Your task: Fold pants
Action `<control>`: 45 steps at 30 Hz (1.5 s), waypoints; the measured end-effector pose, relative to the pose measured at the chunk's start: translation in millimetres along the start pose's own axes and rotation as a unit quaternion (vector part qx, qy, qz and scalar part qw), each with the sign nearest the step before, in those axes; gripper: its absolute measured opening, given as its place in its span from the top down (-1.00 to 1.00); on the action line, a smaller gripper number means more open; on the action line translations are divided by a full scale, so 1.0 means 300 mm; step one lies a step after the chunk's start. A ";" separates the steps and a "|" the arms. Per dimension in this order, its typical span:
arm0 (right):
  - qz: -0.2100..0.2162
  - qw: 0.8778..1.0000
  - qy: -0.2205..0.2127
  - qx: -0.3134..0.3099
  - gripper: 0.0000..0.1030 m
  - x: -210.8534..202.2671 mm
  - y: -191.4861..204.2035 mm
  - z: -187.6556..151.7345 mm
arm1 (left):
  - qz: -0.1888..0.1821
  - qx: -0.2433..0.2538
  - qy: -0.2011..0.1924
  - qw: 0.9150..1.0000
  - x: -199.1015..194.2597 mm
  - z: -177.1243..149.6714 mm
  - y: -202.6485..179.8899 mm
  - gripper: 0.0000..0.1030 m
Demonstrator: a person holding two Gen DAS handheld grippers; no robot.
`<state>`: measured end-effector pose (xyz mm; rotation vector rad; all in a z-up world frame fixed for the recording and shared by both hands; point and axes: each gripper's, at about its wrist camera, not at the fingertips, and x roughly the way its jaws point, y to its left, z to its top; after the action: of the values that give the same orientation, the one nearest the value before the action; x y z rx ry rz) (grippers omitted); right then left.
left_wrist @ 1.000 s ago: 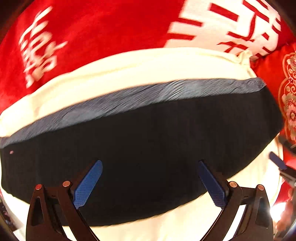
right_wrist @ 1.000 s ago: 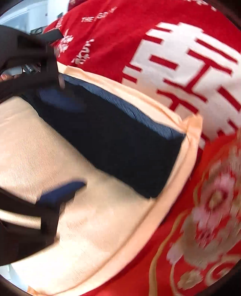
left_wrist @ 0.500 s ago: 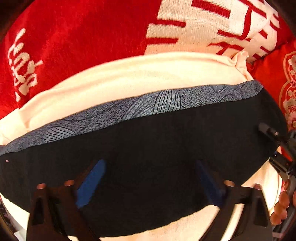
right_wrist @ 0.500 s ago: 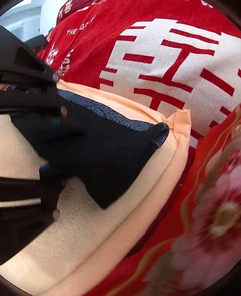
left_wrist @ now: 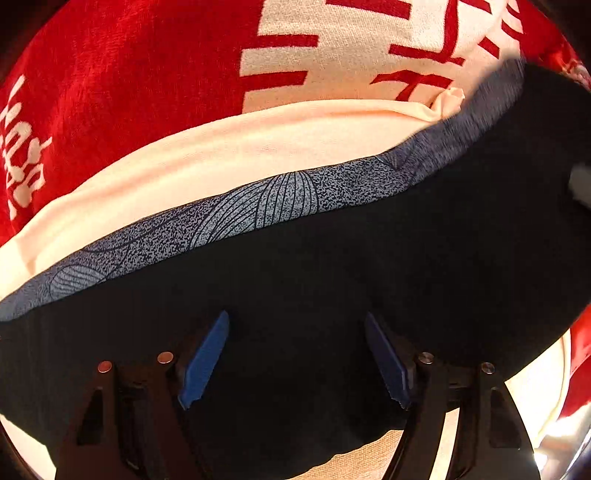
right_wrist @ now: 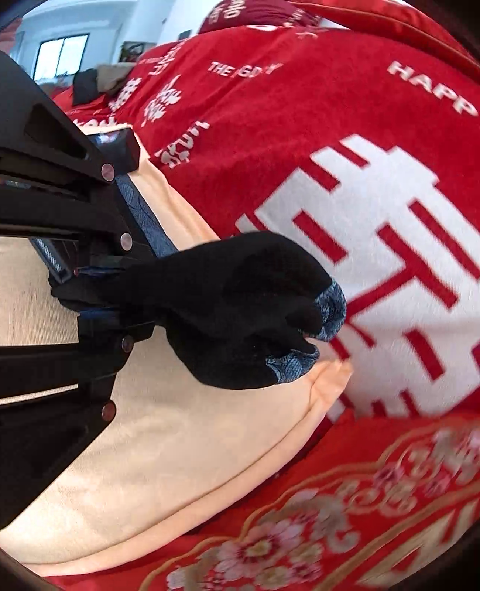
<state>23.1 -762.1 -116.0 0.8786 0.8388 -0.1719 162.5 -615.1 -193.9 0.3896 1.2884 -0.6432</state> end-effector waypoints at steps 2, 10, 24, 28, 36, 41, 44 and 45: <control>-0.010 0.999 0.003 -0.035 0.72 0.007 0.076 -0.013 | -0.006 0.005 -0.001 1.000 -0.008 -0.005 0.015 -0.48; -0.051 0.978 0.024 -0.198 0.72 0.072 0.437 -0.138 | -0.043 -0.051 -0.004 0.998 -0.120 -0.032 0.235 -0.49; -0.198 0.860 0.143 -0.447 -0.18 0.530 0.858 -0.762 | 0.085 -0.172 0.025 0.981 -0.221 -0.258 0.954 -0.49; -0.056 0.952 0.173 -0.245 -0.25 0.385 0.749 -0.647 | 0.057 -0.173 0.021 0.983 -0.208 -0.267 0.959 -0.49; 0.125 0.963 0.184 0.153 -0.22 0.475 0.434 -0.546 | 0.016 -0.193 0.029 0.981 -0.066 -0.294 0.915 -0.91; 0.137 0.944 0.186 0.235 -0.21 0.549 0.369 -0.598 | 0.012 -0.191 0.031 0.981 -0.059 -0.304 0.980 -0.97; 0.150 0.929 0.177 0.289 -0.21 0.577 0.333 -0.605 | 0.013 -0.189 0.031 0.981 -0.040 -0.295 0.954 -0.98; 0.156 0.925 0.170 0.303 0.04 0.584 0.325 -0.600 | 0.012 -0.190 0.030 0.981 -0.074 -0.335 0.932 -0.98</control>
<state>82.4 -532.6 -243.8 1.6479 0.9704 0.0086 261.5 -335.4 -220.7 0.1094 1.4270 -0.3538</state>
